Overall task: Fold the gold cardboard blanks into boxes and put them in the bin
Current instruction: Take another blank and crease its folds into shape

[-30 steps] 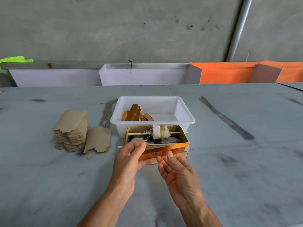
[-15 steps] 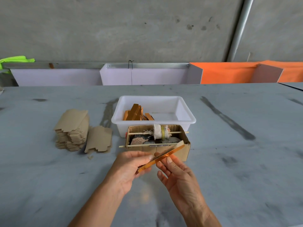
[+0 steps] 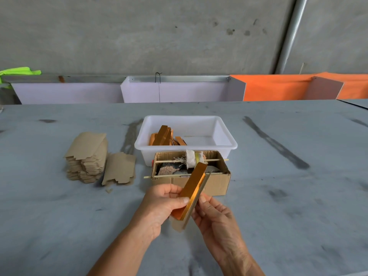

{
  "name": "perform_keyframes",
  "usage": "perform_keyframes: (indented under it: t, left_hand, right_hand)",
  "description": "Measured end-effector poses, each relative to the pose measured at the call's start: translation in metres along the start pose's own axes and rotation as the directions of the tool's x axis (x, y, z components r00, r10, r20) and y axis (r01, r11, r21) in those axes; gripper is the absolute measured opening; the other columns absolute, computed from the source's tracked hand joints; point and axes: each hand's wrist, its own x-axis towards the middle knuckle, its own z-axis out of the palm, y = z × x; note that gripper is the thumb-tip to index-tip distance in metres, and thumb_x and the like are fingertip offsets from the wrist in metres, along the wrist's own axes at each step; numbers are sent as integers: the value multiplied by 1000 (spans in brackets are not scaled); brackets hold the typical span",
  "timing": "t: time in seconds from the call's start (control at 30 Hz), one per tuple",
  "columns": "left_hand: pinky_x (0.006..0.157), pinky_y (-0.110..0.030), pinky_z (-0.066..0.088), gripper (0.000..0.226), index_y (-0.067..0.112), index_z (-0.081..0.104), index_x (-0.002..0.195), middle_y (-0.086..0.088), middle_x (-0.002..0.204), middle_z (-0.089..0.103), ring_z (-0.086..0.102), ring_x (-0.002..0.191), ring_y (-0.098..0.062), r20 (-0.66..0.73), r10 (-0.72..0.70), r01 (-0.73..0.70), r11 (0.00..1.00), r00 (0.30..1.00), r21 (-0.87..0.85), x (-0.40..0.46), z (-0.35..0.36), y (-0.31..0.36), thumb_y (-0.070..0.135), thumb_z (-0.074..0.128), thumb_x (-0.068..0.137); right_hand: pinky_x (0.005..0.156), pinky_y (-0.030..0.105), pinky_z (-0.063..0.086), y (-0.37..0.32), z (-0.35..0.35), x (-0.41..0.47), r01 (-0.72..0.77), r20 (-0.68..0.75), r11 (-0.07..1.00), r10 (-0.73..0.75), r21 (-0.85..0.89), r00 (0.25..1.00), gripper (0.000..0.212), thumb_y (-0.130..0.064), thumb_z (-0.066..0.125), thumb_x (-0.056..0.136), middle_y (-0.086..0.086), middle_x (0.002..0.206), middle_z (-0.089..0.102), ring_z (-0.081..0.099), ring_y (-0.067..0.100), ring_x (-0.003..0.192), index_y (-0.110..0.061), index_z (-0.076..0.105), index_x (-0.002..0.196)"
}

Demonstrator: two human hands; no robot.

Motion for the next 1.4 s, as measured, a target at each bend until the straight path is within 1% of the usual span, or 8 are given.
perform_keyframes:
  t: [0.33, 0.43, 0.6, 0.7, 0.83, 1.0, 1.17, 1.4]
  left_hand:
    - [56, -28, 54, 10, 4, 64, 80, -8, 67, 67, 64, 61, -17, 1, 86, -86, 992, 996, 88, -1, 4, 2, -1, 72, 77]
    - [59, -26, 50, 11, 6, 63, 78, -6, 69, 65, 61, 62, -14, 18, 91, -93, 992, 996, 87, -1, 8, 1, -1, 71, 78]
    - [50, -15, 47, 29, 14, 62, 98, -4, 79, 72, 66, 62, -7, 150, 56, -69, 994, 987, 83, -7, 10, 0, 5, 77, 74]
    - [56, -22, 51, 47, 18, 59, 107, -7, 86, 73, 69, 75, -16, 173, 44, -70, 987, 984, 144, -7, 10, -2, -4, 78, 70]
    - [71, -32, 56, 46, 21, 59, 109, -2, 81, 73, 69, 79, -18, 163, 49, -80, 980, 985, 184, -2, 9, -2, -6, 73, 75]
    - [63, -27, 50, 44, 27, 60, 107, -6, 83, 68, 63, 75, -17, 269, 22, -93, 962, 963, 256, 1, 1, 2, -6, 68, 79]
    - [52, -22, 49, 41, 15, 61, 106, -7, 85, 66, 58, 58, -12, 138, 88, -98, 993, 987, 65, 5, -1, 3, -13, 66, 76]
    - [46, -24, 51, 30, 9, 60, 99, -15, 72, 64, 59, 48, -14, -35, 52, -58, 982, 998, -178, 11, -5, 3, -12, 66, 78]
  right_hand:
    - [69, 34, 57, 1, 2, 2, 29, -69, 978, -44, -206, 997, 20, -16, 64, 77, 21, 80, 69, 66, 24, 69, 3, 69, 82]
    - [54, 30, 54, 4, 6, 1, 45, -147, 949, -95, -311, 985, 17, -15, 62, 84, 15, 68, 67, 65, 23, 61, 0, 65, 75]
    - [58, 34, 52, 4, 12, 1, 70, -285, 925, -186, -372, 940, 18, -12, 58, 91, 14, 68, 66, 61, 23, 59, -1, 62, 77]
    - [58, 32, 53, 2, 12, 0, 62, -312, 931, -182, -358, 932, 20, -10, 58, 91, 13, 67, 67, 61, 21, 58, -3, 61, 73]
    - [61, 30, 46, -3, 9, 0, 20, -319, 905, -171, -426, 932, 18, -14, 64, 88, 6, 64, 64, 56, 16, 63, -6, 63, 72]
    - [59, 27, 44, -26, 4, 1, 26, -273, 888, -170, -459, 947, 13, -12, 66, 86, 0, 61, 60, 54, 11, 60, -10, 63, 74]
    - [51, 24, 41, -31, 0, 4, 11, -333, 914, -159, -407, 929, 23, -5, 65, 85, 0, 51, 54, 53, 12, 52, -10, 55, 66]
    - [45, 23, 45, -37, 1, 2, -30, -343, 963, -67, -268, 937, 13, -11, 59, 91, 8, 65, 68, 60, 12, 50, -9, 63, 78]
